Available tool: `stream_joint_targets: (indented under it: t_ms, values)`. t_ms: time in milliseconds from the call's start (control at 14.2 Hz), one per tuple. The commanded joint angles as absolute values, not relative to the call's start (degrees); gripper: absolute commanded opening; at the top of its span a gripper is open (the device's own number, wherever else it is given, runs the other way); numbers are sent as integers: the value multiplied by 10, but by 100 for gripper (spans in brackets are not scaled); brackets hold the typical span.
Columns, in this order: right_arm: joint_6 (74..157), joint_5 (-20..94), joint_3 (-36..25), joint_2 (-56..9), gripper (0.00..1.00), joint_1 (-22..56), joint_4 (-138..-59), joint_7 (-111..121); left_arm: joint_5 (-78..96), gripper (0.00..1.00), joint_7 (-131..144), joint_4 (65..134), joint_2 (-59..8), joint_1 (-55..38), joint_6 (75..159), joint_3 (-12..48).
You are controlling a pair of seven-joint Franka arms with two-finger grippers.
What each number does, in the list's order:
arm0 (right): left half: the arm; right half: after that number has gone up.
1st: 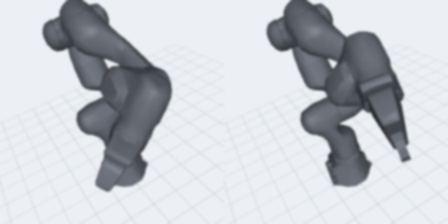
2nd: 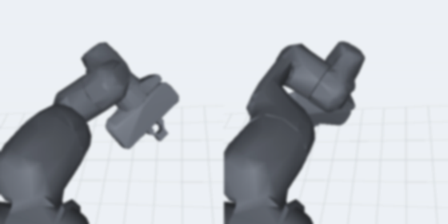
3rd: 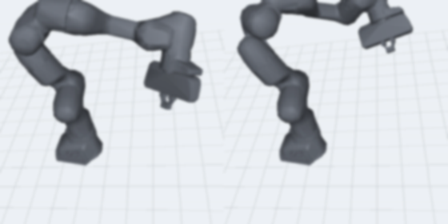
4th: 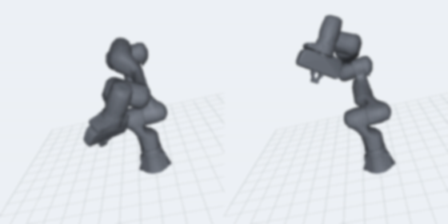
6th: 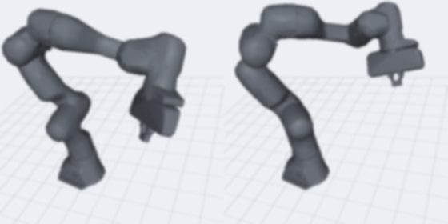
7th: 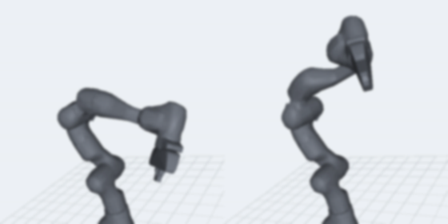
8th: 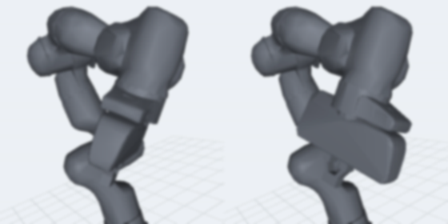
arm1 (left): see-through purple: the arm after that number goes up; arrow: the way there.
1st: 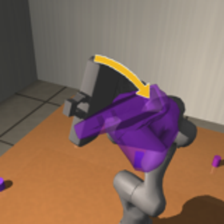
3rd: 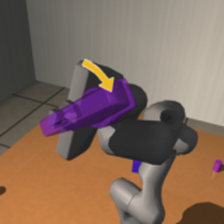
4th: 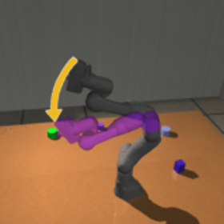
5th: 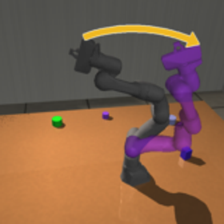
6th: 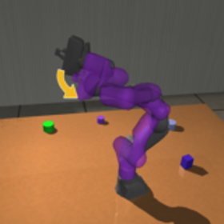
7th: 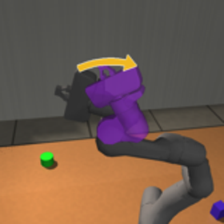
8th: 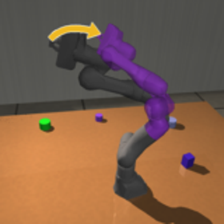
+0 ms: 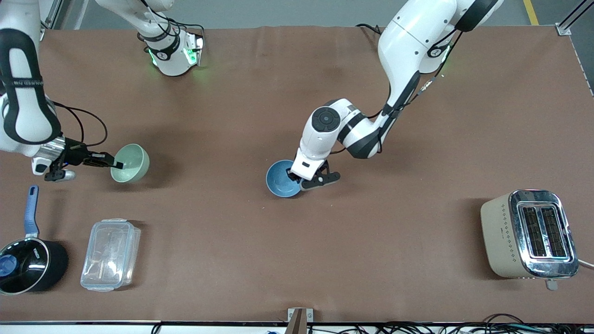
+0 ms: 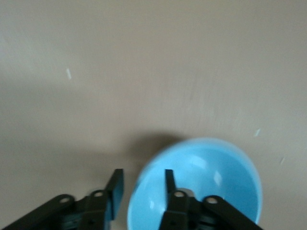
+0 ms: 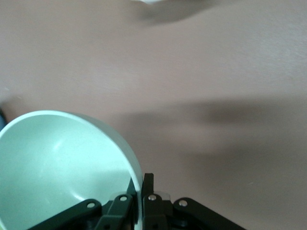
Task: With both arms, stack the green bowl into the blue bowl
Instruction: 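Release the blue bowl with the left gripper while the right gripper lifts the green bowl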
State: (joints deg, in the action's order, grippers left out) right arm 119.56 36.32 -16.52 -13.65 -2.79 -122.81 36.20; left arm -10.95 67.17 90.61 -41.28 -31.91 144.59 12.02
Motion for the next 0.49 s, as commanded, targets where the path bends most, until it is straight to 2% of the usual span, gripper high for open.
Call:
stream_joint_targets:
  t_ms: [0,211,423]
  values:
    - [1193,328,-114,-91,1,-19,-1240,246,-134,100,651,901,-327,-292,1367,93]
    - [1196,327,-46,-86,1,-19,-1231,166,-136,100,570,881,-260,-230,1231,93]
    - [1214,326,41,-86,1,-18,-1213,50,-137,100,441,882,-192,-160,1151,98]
